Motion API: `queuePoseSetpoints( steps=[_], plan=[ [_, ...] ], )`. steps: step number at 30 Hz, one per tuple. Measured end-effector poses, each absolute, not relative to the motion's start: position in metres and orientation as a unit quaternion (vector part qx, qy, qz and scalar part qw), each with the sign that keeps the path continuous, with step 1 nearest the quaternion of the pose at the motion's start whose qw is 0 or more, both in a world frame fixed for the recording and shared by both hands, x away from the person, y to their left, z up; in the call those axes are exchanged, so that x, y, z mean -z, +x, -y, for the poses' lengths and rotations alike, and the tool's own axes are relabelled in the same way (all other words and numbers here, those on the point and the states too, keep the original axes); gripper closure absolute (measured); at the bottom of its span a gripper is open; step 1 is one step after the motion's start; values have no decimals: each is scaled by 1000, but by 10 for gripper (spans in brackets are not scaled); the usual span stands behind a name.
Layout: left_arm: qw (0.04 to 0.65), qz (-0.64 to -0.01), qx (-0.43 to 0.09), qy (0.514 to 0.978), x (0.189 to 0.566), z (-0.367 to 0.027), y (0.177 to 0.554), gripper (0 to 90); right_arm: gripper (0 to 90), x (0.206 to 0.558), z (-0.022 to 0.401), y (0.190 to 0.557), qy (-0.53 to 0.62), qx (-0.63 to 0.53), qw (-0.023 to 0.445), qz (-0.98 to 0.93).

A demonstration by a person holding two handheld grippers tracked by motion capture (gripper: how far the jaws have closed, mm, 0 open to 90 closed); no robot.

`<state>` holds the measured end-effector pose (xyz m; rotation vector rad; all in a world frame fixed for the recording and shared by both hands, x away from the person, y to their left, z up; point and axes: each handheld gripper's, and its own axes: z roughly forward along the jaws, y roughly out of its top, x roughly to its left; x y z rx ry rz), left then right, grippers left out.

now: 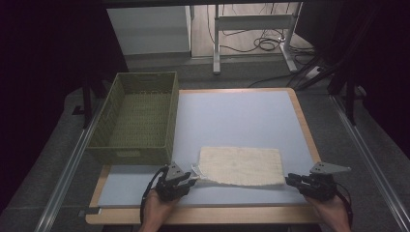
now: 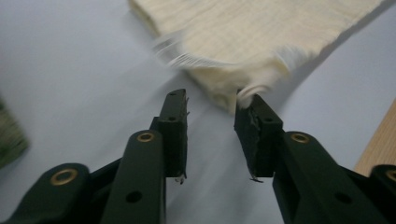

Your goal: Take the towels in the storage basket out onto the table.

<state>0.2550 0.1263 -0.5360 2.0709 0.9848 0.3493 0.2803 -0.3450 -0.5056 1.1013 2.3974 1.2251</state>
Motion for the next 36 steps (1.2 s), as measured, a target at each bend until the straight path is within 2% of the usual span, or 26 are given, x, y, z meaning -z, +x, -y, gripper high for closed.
queuePoseSetpoints(
  steps=[7,12,16,19,20,23,24,28,33,36],
  plan=[
    [410,-415,-138,800,527,-147,259,615,714,501,348,286,383,-420,123,-814],
    [417,-408,-141,800,517,-134,278,623,707,499,337,309,386,-423,127,-810],
    [420,-402,-140,801,514,-115,300,622,665,498,326,334,397,-408,140,-810],
    [415,-401,-140,804,516,-103,315,612,645,505,321,353,418,-386,133,-811],
    [413,-401,-140,805,518,-100,319,611,651,509,320,357,425,-379,127,-812],
    [401,-402,-142,811,523,-93,328,611,864,517,319,359,426,-375,119,-815],
    [398,-402,-144,812,523,-92,330,614,875,516,318,357,425,-381,119,-813],
    [394,-405,-154,810,521,-88,341,625,879,497,317,353,416,-394,146,-807],
    [389,-408,-167,809,518,-85,352,634,876,492,315,369,416,-382,154,-811],
    [383,-411,-169,810,518,-87,356,637,794,501,316,379,426,-365,136,-817]
  ],
)
